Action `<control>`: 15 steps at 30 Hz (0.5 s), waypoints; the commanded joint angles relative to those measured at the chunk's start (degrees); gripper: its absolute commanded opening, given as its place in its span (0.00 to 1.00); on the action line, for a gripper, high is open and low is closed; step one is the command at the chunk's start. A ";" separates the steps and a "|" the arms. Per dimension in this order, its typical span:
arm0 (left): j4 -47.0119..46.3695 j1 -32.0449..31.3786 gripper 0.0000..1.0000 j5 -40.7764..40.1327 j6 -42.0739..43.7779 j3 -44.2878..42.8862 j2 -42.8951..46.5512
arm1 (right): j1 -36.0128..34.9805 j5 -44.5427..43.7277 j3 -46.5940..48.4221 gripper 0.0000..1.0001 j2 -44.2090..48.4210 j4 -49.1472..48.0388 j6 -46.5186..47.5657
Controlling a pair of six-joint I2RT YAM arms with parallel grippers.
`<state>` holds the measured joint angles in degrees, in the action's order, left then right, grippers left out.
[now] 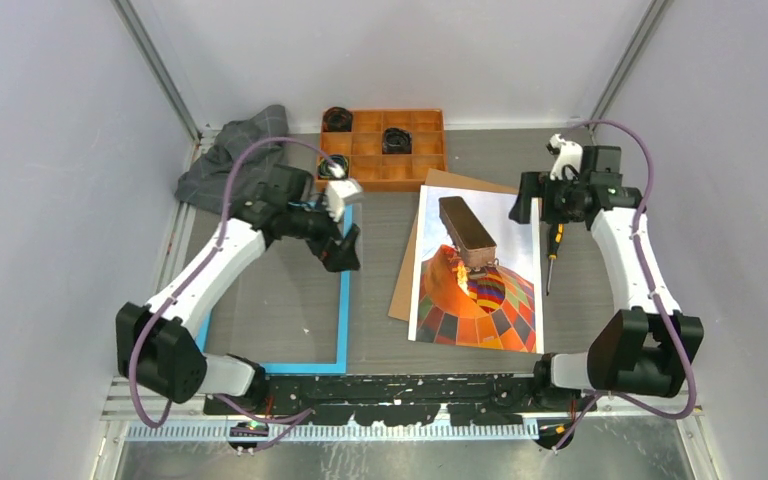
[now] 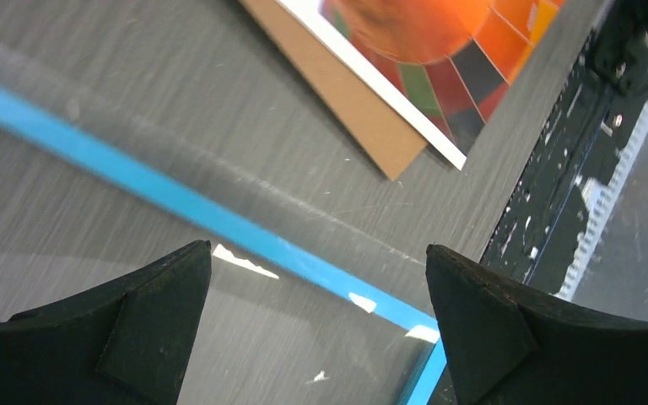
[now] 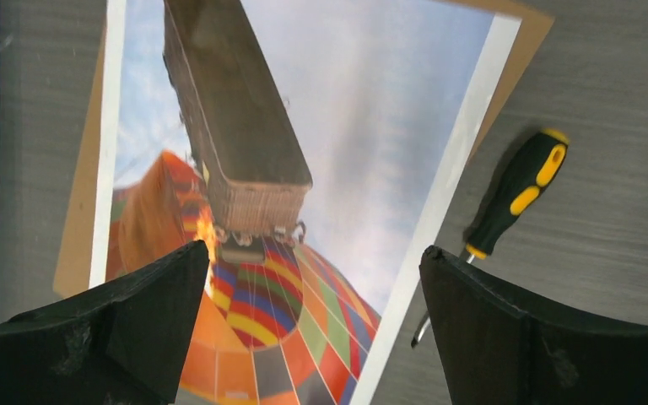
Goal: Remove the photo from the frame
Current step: Move the photo to the photo frame.
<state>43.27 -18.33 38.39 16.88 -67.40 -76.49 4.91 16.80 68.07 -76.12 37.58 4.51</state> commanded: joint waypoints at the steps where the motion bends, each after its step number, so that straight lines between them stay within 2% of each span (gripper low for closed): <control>1: -3.40 -10.13 1.00 -8.74 3.54 -2.38 -4.23 | 7.84 14.88 0.55 1.00 -3.47 11.96 10.85; 5: -9.10 -16.73 1.00 -13.37 1.97 -2.07 -10.04 | 12.87 19.05 1.89 1.00 -9.40 18.02 15.40; 9: -14.68 -20.01 1.00 -13.80 -2.01 -2.13 -16.19 | 16.23 22.93 2.13 1.00 -14.92 20.08 17.37; 15: -19.96 -23.21 1.00 -12.67 -5.57 -2.59 -22.60 | 17.08 21.42 1.00 1.00 -19.67 18.59 16.25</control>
<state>30.15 -39.92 25.89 14.44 -68.14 -97.32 21.52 36.03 68.18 -95.44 55.59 19.73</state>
